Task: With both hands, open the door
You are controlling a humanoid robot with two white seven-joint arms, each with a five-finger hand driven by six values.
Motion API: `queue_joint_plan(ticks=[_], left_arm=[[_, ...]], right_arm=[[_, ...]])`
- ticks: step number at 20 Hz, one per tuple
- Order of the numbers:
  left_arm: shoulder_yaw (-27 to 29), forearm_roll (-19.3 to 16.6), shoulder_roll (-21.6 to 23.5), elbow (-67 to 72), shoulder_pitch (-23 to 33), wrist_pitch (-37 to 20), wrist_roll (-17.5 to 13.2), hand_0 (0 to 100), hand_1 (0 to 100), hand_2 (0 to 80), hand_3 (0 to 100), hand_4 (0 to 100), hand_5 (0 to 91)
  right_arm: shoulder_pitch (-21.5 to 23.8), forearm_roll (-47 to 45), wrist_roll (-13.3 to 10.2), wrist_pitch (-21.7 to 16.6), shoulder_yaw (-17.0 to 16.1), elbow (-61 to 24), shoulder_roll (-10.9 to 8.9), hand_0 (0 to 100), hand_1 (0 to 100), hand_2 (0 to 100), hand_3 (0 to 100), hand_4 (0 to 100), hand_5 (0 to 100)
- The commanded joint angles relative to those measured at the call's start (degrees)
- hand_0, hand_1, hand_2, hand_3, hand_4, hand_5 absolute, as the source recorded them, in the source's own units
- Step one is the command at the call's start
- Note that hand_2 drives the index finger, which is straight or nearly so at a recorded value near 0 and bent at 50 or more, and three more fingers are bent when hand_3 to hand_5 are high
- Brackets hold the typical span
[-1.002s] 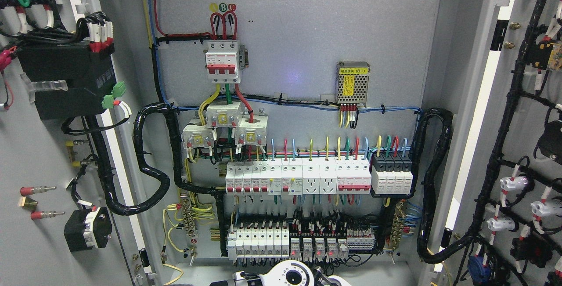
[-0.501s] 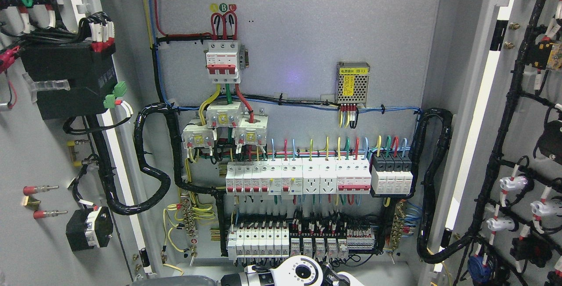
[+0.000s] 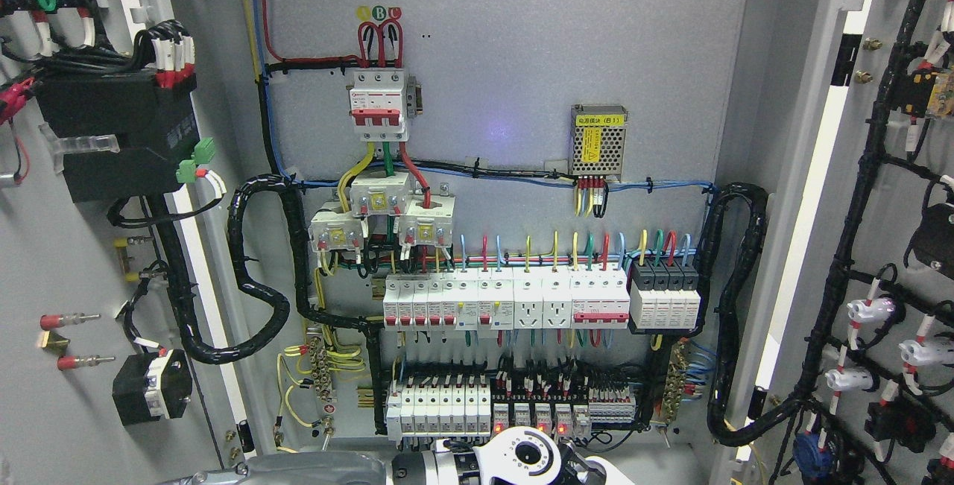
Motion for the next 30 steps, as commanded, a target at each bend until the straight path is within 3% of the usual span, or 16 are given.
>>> queue_joint_plan(ticks=[1, 6, 10, 12, 14, 18, 23, 25, 27, 30], left_arm=[[-0.02, 0.14, 0.03, -1.95, 0.14, -0.05, 0.00, 12, 56, 0.0, 0, 0, 0.0], [-3.43, -0.48, 0.64, -20.55, 3.91, 0.30, 0.18, 12, 56, 0.0, 0, 0, 0.0], [-8.01, -0.48, 2.49, -44.17, 10.15, 0.39, 0.53, 12, 56, 0.0, 0, 0, 0.0], [-7.84, -0.39, 3.28, -54.38, 12.09, 0.05, 0.44, 12, 56, 0.0, 0, 0, 0.0], [-7.49, -0.13, 4.16, -63.53, 13.67, -0.13, 0.00, 12, 56, 0.0, 0, 0, 0.0], [-8.45, -0.56, 5.91, -80.85, 17.45, -0.13, -1.84, 12, 56, 0.0, 0, 0, 0.0], [-11.27, -5.13, 6.18, -93.08, 17.37, -0.22, -1.76, 12, 56, 0.0, 0, 0, 0.0], [-11.44, -5.31, 7.32, -97.13, 17.11, -0.83, -1.67, 12, 56, 0.0, 0, 0, 0.0], [-11.62, -5.57, 7.94, -99.25, 16.23, -1.80, -1.76, 12, 56, 0.0, 0, 0, 0.0], [-11.80, -7.76, 9.60, -101.62, 14.73, -6.79, -1.76, 12, 56, 0.0, 0, 0, 0.0]], right_arm=[[2.17, 0.31, -3.45, -0.14, -5.57, 0.46, -3.15, 10, 13, 0, 0, 0, 0], [5.86, 0.49, -7.49, -0.41, -10.23, -1.55, -5.17, 10, 13, 0, 0, 0, 0], [10.60, 4.17, -14.42, -1.20, -14.36, -8.65, -8.41, 10, 13, 0, 0, 0, 0], [14.20, 5.58, -16.10, -1.20, -15.85, -13.40, -10.26, 10, 13, 0, 0, 0, 0], [17.89, 5.50, -16.11, -1.98, -19.01, -16.66, -10.88, 10, 13, 0, 0, 0, 0], [25.80, 5.59, -16.37, -8.31, -25.51, -21.59, -10.80, 10, 13, 0, 0, 0, 0], [34.24, 5.68, -16.37, -11.39, -30.36, -29.23, -11.41, 10, 13, 0, 0, 0, 0], [36.88, 5.76, -16.37, -12.27, -30.89, -32.92, -13.95, 10, 13, 0, 0, 0, 0], [38.82, 5.76, -16.46, -16.03, -31.50, -33.11, -16.33, 10, 13, 0, 0, 0, 0], [42.16, 5.76, -16.37, -22.54, -34.57, -33.11, -16.86, 10, 13, 0, 0, 0, 0]])
